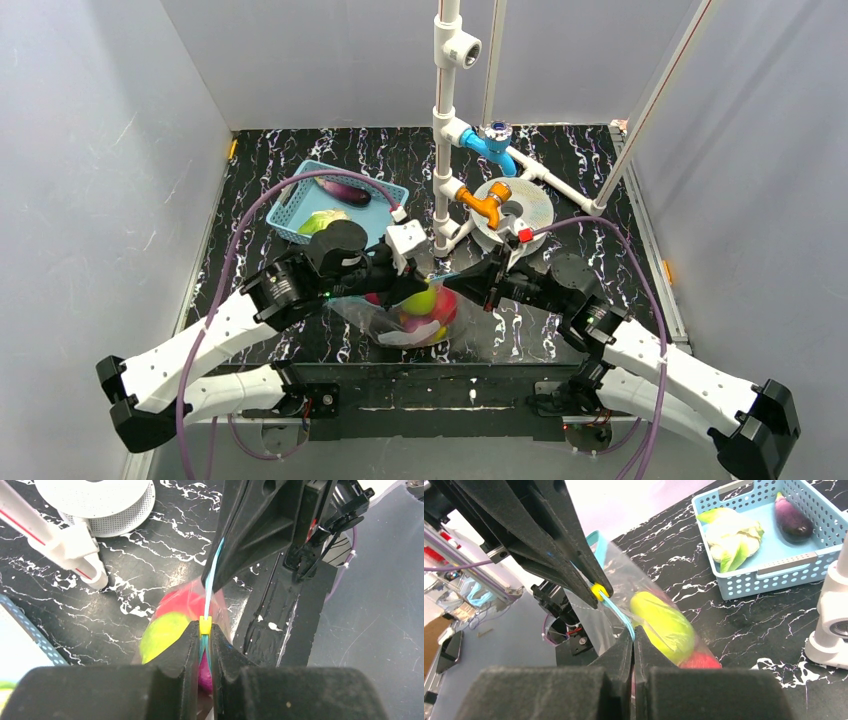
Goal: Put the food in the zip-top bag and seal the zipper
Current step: Zip the zipper food storage bag at the center of the board.
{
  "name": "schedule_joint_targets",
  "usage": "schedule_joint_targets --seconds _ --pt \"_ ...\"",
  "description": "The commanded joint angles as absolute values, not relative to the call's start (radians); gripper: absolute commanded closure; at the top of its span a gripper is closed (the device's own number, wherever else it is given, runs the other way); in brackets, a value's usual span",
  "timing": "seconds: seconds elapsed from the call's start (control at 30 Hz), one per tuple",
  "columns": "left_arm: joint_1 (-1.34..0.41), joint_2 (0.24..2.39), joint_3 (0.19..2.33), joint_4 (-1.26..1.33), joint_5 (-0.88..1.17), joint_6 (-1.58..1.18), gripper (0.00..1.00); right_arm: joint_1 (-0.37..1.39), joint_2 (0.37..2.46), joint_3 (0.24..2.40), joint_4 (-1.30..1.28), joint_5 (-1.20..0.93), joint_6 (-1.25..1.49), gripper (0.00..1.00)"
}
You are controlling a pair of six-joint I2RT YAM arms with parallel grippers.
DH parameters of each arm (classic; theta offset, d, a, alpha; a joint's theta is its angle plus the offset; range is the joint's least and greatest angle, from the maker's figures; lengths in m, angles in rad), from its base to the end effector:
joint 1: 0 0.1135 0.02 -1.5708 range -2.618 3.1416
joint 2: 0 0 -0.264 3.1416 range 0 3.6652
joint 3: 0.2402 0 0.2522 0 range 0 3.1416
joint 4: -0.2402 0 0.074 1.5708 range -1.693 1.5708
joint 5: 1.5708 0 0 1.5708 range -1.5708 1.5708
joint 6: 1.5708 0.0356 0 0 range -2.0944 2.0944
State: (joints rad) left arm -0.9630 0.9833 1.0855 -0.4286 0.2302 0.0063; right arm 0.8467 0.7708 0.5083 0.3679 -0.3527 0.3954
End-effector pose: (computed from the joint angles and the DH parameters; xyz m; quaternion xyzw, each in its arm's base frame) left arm 0.1156 -0.1804 0.3831 0.4353 0.6831 -0.3494 0.4710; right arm 0.1164 0.1502 0.3031 -0.2744 0.6126 0.5213 0.5269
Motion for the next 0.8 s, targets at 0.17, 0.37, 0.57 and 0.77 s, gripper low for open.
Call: schedule_joint_targets --seconds 0.17,0.37,0.57,0.77 --pt "-0.946 0.825 1.033 -0.600 0.110 -0.003 1.00 0.831 0.666 0.490 0.324 -0.014 0.442 0.99" --pt "-0.945 0.751 0.998 -0.648 0.039 -0.009 1.00 0.831 0.622 0.485 0.252 0.186 0.461 0.99" --pt "-0.945 0.693 0.973 -0.681 -0.034 -0.019 1.00 0.831 0.611 0.492 0.205 0.294 0.469 0.99" --pt "-0.945 0.660 0.957 -0.717 -0.063 -0.032 1.00 0.832 0.600 0.502 0.161 0.386 0.470 0.99"
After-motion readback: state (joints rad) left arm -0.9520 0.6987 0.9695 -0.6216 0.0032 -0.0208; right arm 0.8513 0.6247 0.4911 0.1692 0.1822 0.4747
